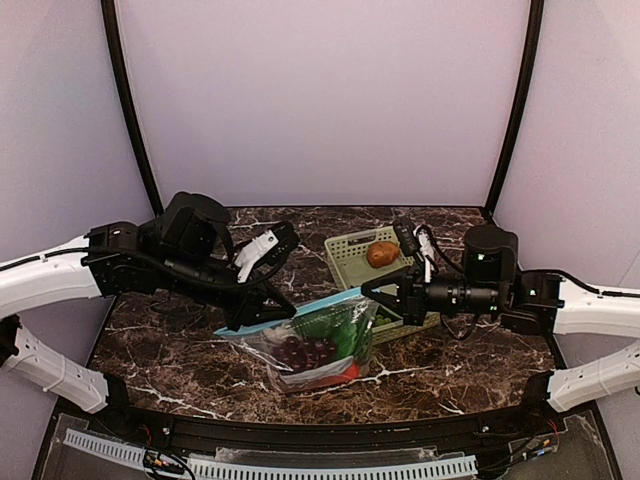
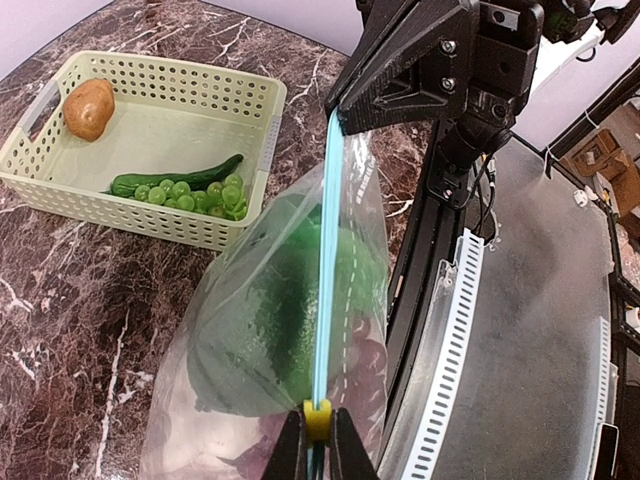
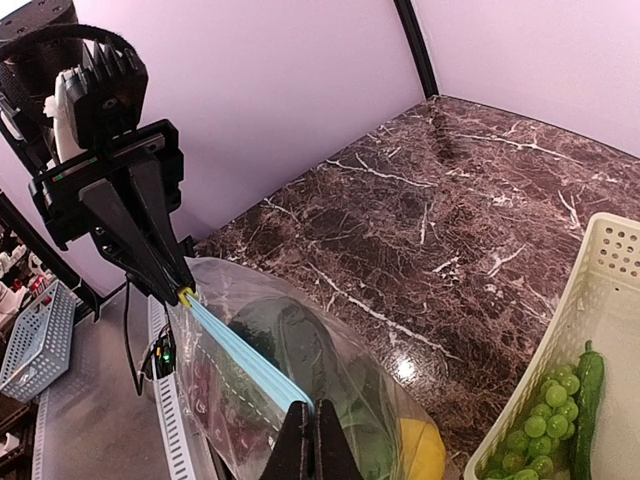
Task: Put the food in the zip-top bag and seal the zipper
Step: Zip the zipper of the food storage bag.
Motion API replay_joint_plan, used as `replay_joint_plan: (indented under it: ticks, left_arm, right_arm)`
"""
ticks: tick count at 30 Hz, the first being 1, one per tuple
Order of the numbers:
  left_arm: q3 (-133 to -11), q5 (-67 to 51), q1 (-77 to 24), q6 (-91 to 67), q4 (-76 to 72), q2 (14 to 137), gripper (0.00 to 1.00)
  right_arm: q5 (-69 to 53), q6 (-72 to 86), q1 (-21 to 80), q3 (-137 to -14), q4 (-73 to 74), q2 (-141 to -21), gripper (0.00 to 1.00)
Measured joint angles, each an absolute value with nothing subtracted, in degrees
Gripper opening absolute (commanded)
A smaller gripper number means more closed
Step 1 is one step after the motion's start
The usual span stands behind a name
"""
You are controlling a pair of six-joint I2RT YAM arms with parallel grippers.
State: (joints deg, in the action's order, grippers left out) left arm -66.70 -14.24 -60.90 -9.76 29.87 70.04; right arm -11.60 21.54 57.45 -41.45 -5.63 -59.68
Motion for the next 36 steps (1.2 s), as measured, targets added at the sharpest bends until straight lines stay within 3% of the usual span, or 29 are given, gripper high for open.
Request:
replay_joint_plan:
  ticks: [36]
  left_arm:
    - [-63.13, -12.51, -60.90, -10.72, 31.55, 65.65, 0.01]
  right_arm:
    - [-7.18, 24.08, 52.03, -41.45, 1.08, -57.08, 0.00]
